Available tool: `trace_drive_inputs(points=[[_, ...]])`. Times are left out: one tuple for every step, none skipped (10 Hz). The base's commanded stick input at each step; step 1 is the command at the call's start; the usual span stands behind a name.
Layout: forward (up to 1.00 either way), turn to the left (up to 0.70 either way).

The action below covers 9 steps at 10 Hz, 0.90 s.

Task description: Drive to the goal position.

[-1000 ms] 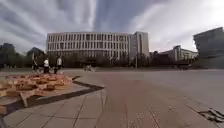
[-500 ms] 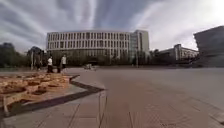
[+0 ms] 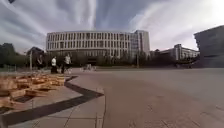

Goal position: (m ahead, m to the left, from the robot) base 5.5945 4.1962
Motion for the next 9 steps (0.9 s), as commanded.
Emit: trace_drive_inputs(points=[[0.85, 0.00], [0.85, 0.00], [0.85, 0.00], [0.85, 0.00], [0.85, 0.00], [0.85, 0.00], [0.85, 0.00], [0.85, 0.00], [0.85, 0.00]])
